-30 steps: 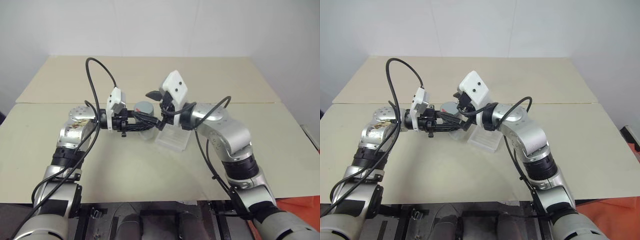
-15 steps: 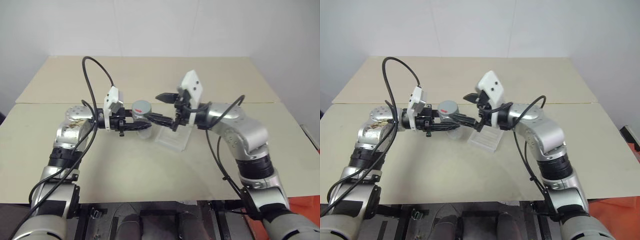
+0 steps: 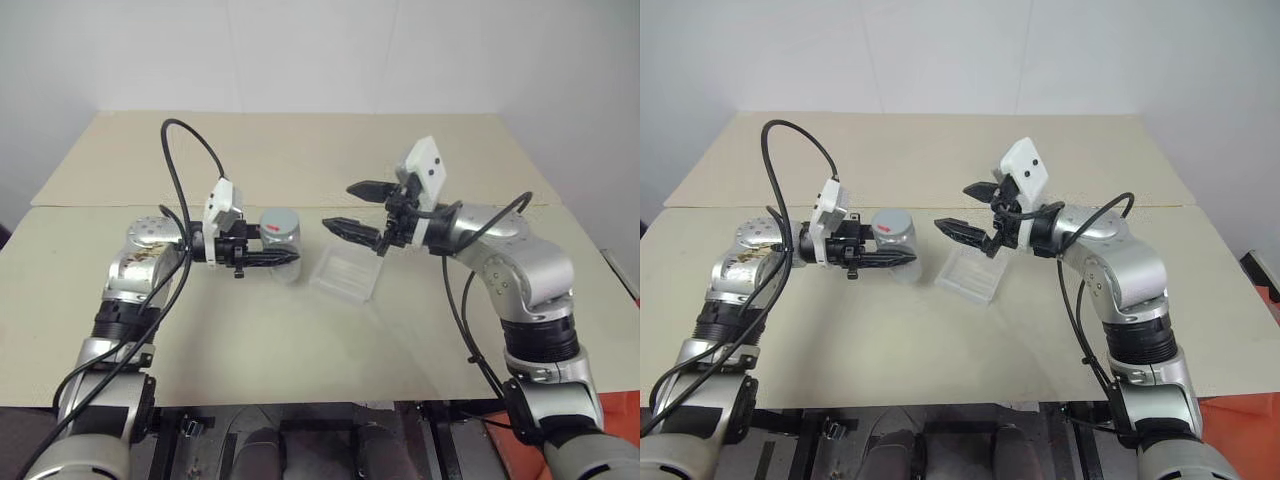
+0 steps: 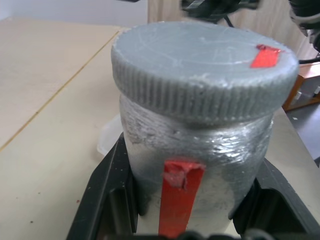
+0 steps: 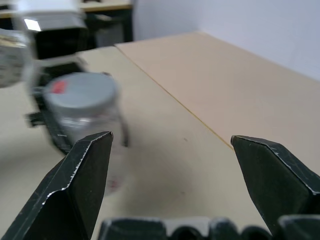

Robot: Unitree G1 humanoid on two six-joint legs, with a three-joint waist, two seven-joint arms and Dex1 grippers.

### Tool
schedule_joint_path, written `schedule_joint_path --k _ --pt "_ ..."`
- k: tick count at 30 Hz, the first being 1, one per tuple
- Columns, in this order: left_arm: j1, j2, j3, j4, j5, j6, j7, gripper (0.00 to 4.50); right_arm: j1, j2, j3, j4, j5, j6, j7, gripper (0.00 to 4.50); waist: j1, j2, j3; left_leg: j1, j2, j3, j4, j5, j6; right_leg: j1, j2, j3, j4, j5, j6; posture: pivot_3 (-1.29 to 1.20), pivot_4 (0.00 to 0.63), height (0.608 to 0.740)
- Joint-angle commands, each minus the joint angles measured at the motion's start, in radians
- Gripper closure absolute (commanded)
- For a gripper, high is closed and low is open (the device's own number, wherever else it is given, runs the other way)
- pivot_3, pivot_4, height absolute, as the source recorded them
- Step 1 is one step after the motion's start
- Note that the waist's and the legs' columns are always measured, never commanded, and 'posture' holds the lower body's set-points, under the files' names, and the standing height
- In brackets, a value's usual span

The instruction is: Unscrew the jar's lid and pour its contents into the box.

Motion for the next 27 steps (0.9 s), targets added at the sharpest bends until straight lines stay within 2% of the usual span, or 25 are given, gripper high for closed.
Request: schedule_joint_path --k 1,9,16,22,27 --pt "-0.036 -0.016 0.002 -0.002 0.000 -0.028 0.001 2.57 -0.025 0.022 0.009 -0.079 0.041 -0.004 0.008 0.07 0.000 0.000 0.000 0.000 0.000 0.000 0.000 0.000 0.000 0.000 0.000 0.000 0.000 0.000 0.000 0.00 0.150 0.740" --pt "-0.053 -0.034 -0.002 0.016 0.006 -0.040 -0.005 2.57 -0.085 0.116 0.129 -0.016 -0.046 -0.032 -0.052 0.07 -0.003 0.000 0.000 0.000 0.000 0.000 0.000 0.000 0.000 0.000 0.000 0.000 0.000 0.000 0.000 0.00 0.150 0.740" --pt "-0.050 -0.029 0.001 0.012 0.004 -0.039 -0.008 2.57 -0.145 0.185 0.142 0.108 -0.105 -0.076 -0.083 0.07 0.000 0.000 0.000 0.000 0.000 0.000 0.000 0.000 0.000 0.000 0.000 0.000 0.000 0.000 0.000 0.00 0.150 0.740" --pt "-0.033 -0.013 0.007 -0.008 -0.003 -0.030 -0.009 2.57 -0.140 0.188 0.138 0.148 -0.127 -0.095 -0.078 0.07 -0.002 0.000 0.000 0.000 0.000 0.000 0.000 0.000 0.000 0.000 0.000 0.000 0.000 0.000 0.000 0.00 0.150 0.740" --pt "-0.022 0.000 0.011 -0.023 -0.007 -0.022 -0.009 2.57 -0.119 0.150 0.093 0.147 -0.115 -0.097 -0.068 0.07 -0.001 0.000 0.000 0.000 0.000 0.000 0.000 0.000 0.000 0.000 0.000 0.000 0.000 0.000 0.000 0.00 0.150 0.740"
